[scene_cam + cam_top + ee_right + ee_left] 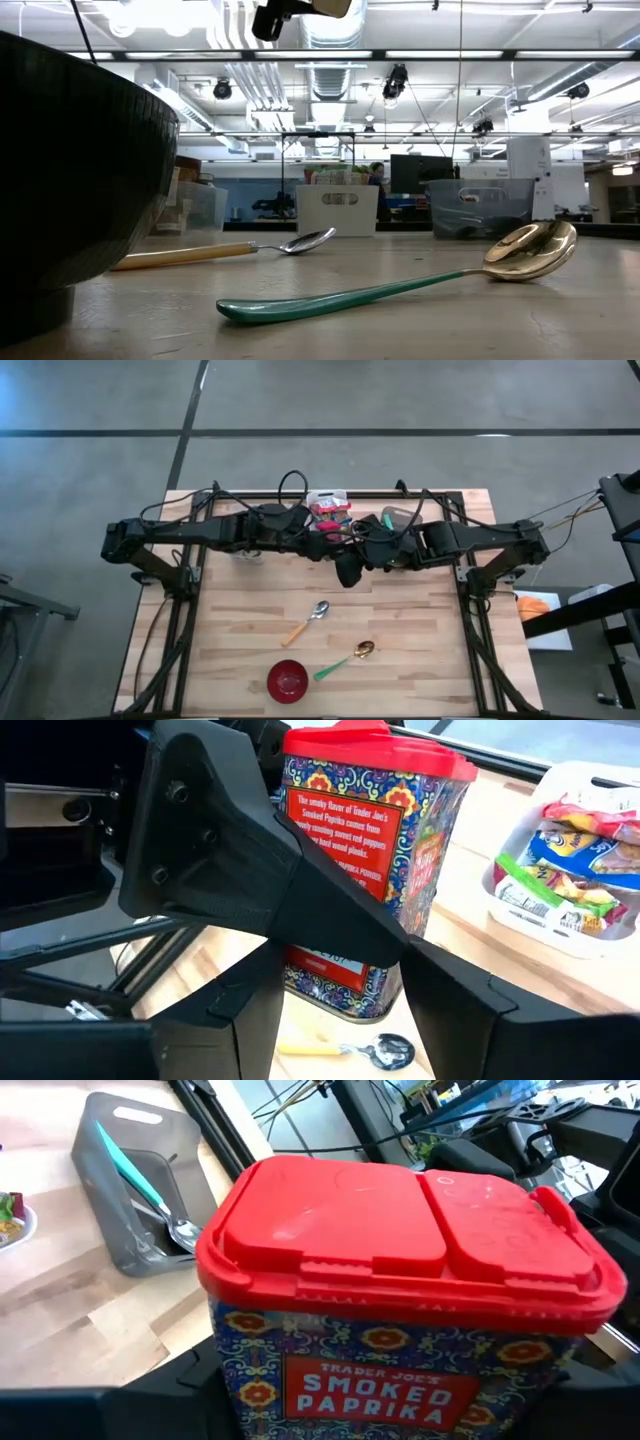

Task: Pick & Place Food Item
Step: Put the red seasoning can into the transparent bin

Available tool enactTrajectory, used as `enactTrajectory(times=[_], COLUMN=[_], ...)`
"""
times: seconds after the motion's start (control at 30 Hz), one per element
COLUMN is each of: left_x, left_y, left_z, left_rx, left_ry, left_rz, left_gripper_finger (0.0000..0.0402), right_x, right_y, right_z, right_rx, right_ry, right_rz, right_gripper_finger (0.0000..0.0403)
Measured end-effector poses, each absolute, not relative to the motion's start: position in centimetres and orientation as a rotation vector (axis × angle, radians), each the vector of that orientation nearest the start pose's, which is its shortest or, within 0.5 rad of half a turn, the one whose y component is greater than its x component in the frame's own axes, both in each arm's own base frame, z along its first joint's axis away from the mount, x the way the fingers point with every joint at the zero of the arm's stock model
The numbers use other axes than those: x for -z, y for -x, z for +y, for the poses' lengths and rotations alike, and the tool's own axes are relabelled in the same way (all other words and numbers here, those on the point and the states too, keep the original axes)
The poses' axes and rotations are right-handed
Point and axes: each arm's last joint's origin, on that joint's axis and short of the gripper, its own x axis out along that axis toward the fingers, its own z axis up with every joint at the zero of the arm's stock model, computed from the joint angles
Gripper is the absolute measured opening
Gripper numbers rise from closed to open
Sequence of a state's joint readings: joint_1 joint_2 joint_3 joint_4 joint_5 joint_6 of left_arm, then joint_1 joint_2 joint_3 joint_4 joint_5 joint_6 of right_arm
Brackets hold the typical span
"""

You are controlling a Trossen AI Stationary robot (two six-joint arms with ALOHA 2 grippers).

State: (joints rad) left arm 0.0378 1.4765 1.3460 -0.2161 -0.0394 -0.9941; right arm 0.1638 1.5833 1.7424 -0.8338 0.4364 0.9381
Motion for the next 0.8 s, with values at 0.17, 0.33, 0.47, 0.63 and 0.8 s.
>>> enactTrajectory(times=[0.17, 0.33, 0.47, 0.63, 0.8], left_x=[-36.2, -36.4, -37.1, -38.0, -38.6], left_y=[-33.7, -33.6, -32.9, -31.9, -31.1], left_z=[1.4, 1.3, 1.1, 1.1, 0.8], left_rx=[-0.234, -0.178, -0.126, -0.087, 0.000], left_ry=[0.943, 0.886, 0.847, 0.794, 0.760], left_rz=[0.276, 0.288, 0.290, 0.295, 0.317], left_gripper_finger=[0.0264, 0.0264, 0.0264, 0.0264, 0.0264], right_x=[-40.7, -40.6, -40.8, -41.2, -41.5], right_y=[-32.7, -32.7, -32.8, -33.2, -33.5], right_z=[4.2, 4.3, 4.5, 4.6, 5.0], right_rx=[0.528, 0.450, 0.394, 0.303, 0.167], right_ry=[-0.662, -0.608, -0.570, -0.539, -0.519], right_rz=[0.475, 0.527, 0.535, 0.521, 0.521], right_gripper_finger=[0.0191, 0.0192, 0.0192, 0.0192, 0.0203])
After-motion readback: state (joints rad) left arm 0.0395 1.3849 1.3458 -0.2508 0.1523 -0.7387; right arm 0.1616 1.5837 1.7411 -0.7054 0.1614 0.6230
